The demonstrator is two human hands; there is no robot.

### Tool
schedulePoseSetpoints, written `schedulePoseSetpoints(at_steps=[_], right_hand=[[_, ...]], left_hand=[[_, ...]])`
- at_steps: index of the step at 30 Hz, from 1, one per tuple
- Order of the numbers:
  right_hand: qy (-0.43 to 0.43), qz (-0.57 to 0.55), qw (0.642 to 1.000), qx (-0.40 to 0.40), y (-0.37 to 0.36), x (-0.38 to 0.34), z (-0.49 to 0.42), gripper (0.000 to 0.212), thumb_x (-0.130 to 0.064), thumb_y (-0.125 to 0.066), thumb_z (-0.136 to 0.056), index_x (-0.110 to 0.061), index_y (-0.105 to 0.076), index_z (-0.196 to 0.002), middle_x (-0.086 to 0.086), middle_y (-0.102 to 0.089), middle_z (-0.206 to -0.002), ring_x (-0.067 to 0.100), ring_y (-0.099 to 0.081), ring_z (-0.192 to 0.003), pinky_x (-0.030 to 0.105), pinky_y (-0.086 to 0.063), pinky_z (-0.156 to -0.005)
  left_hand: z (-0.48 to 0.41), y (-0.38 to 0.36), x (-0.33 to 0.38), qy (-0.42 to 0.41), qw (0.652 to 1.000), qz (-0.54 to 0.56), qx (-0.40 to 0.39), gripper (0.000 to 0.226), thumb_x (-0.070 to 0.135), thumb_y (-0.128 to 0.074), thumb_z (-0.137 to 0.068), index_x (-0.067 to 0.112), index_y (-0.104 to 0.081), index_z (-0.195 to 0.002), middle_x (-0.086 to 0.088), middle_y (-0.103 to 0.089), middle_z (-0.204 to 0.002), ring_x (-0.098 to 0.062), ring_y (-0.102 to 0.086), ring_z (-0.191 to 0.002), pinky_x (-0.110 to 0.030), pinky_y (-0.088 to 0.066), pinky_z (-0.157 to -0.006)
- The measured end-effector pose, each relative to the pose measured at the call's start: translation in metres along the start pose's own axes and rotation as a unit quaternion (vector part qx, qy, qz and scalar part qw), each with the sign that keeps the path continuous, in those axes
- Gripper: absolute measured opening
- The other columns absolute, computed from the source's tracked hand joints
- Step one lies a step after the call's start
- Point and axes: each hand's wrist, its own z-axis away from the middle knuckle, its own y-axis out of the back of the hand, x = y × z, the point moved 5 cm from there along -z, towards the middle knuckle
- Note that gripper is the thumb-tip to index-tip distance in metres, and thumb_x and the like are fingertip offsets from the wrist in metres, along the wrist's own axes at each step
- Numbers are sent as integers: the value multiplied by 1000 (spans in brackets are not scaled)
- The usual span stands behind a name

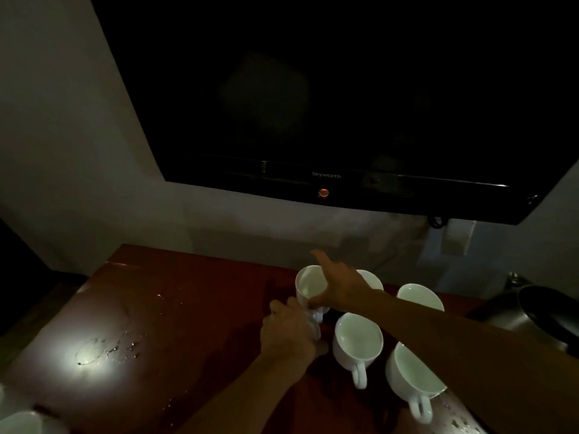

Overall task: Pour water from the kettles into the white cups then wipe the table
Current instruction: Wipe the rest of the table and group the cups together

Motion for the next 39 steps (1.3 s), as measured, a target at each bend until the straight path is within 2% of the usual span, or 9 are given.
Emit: schedulePoseSetpoints(at_steps=[8, 15, 20, 24, 27, 29, 32, 36, 39], right_hand=[[3, -13, 1000, -18, -4, 7, -7, 119, -38, -90, -72, -25, -11, -160, 10, -51, -148, 30, -50, -133, 44, -44, -107], [23, 31, 999, 6, 4, -7, -5, 112, -56, -80, -78, -21, -12, -160, 7, -35, -160, 30, -33, -146, 48, -18, -123], [81, 28, 995, 46, 6, -50, 0, 105, -66, -70, -81, -22, -15, -160, 7, -31, -163, 28, -29, -149, 46, -13, -125], [112, 7, 993, 42, -12, -100, 13, 105, -66, -70, -81, -21, -17, -160, 6, -28, -164, 25, -26, -151, 43, -13, -125], [129, 5, 991, 23, -35, -141, 26, 105, -66, -70, -81, -21, -18, -161, 6, -26, -165, 24, -23, -152, 42, -11, -125], [142, -2, 990, 13, -52, -168, 36, 105, -66, -69, -82, -20, -17, -161, 5, -24, -166, 22, -21, -153, 42, -10, -126], [152, -8, 988, -11, -78, -204, 53, 106, -67, -68, -82, -23, -14, -161, 4, -21, -167, 20, -19, -153, 41, -6, -126], [154, -18, 987, -38, -110, -250, 80, 105, -65, -69, -82, -26, -12, -161, 2, -19, -167, 20, -18, -154, 41, -5, -127], [145, -23, 987, -68, -134, -281, 98, 106, -66, -71, -80, -29, -14, -161, 1, -21, -167, 21, -21, -153, 44, -15, -126]], left_hand=[[-7, -13, -3, 7, 1000, 24, 5, 92, 61, -78, -71, 17, -33, -138, -10, -40, -136, -26, -48, -124, -33, -45, -92], [-8, -9, -7, -9, 998, 60, 29, 85, 66, -70, -77, 15, -37, -136, -9, -40, -133, -26, -51, -120, -32, -46, -91], [6, 18, -33, -54, 995, 28, 75, 82, 69, -60, -83, 19, -31, -142, -10, -36, -139, -30, -48, -124, -37, -47, -91], [27, 55, -93, -45, 990, 15, 132, 71, 64, -53, -89, 20, -35, -141, -9, -35, -141, -31, -45, -127, -42, -48, -96], [40, 81, -160, 3, 988, -2, 152, 72, 66, -51, -89, 22, -33, -142, -8, -31, -143, -34, -42, -129, -51, -47, -100], [49, 97, -208, 24, 985, -4, 171, 70, 66, -53, -86, 25, -32, -139, -7, -32, -138, -34, -43, -125, -55, -47, -97], [65, 118, -271, 51, 979, -9, 199, 67, 65, -56, -83, 28, -31, -133, -5, -33, -134, -31, -47, -118, -50, -52, -89], [71, 116, -344, 80, 983, -29, 161, 78, 76, -43, -68, 33, -39, -133, -4, -41, -139, -28, -45, -124, -51, -50, -92], [85, 105, -368, 81, 987, -6, 137, 84, 69, -57, -78, 27, -29, -146, -10, -28, -153, -32, -36, -138, -45, -44, -105]])
